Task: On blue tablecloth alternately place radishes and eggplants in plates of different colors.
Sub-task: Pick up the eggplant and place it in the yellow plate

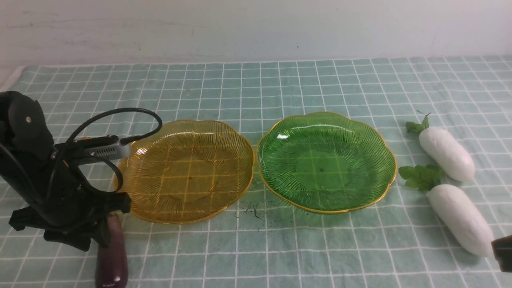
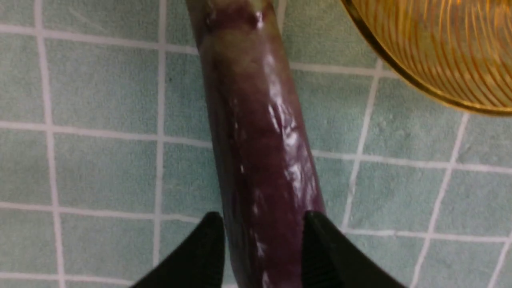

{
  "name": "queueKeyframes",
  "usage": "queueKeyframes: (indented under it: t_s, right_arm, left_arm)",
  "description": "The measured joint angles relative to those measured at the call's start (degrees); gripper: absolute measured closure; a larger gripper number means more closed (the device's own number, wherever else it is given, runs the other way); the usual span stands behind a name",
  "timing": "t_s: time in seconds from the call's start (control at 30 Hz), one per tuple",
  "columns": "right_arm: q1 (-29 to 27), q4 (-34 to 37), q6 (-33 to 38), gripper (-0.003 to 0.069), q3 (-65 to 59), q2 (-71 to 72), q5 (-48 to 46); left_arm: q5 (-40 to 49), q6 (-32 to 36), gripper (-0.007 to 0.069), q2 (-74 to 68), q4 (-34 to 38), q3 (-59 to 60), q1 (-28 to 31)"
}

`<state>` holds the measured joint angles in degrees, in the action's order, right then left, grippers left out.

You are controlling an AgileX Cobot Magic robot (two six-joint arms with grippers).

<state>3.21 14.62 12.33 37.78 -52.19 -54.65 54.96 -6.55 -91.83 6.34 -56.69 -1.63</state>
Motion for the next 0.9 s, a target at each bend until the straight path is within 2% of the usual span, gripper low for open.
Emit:
queueKeyframes:
  t_s: [0.17,0.3,0.4,0.53,0.6,0.77,0.9]
  right_arm:
    - [0.00,0.42,-0.04,0.0673,0.00,0.00,0.00]
    - [0.00,0.47,-0.04,0.0673,0.00,0.00,0.00]
    - [0.00,0.60,-0.04,0.0673,0.00,0.00,-0.02]
    - [0.00,0.66,-0.04,0.0673,0.00,0.00,-0.02]
    - [0.00,0.66,-0.04,0.0673,0.00,0.00,-0.02]
    - [0.00,0.66,-0.04,0.0673,0.00,0.00,-0.02]
    - [0.00,0.71,-0.12,0.0673,0.00,0.00,-0.02]
  left_arm:
    - [-3.48,-0.33,0.0234,-2.40,0.23,0.00,0.00]
    - [-4.31,-0.33,0.0200,-5.33,0.50,0.00,0.00]
    - [-4.31,-0.33,0.0202,-7.79,0.56,0.00,0.00]
    - [-3.68,-0.33,0.0275,-9.32,0.50,-0.13,0.00]
    - [-3.13,-0.17,0.0283,-9.26,0.21,-0.22,0.00]
    - [2.50,1.04,0.0283,-6.72,-2.21,-2.76,0.00]
    - [8.92,1.18,0.0283,-1.76,-2.88,-9.92,-0.13]
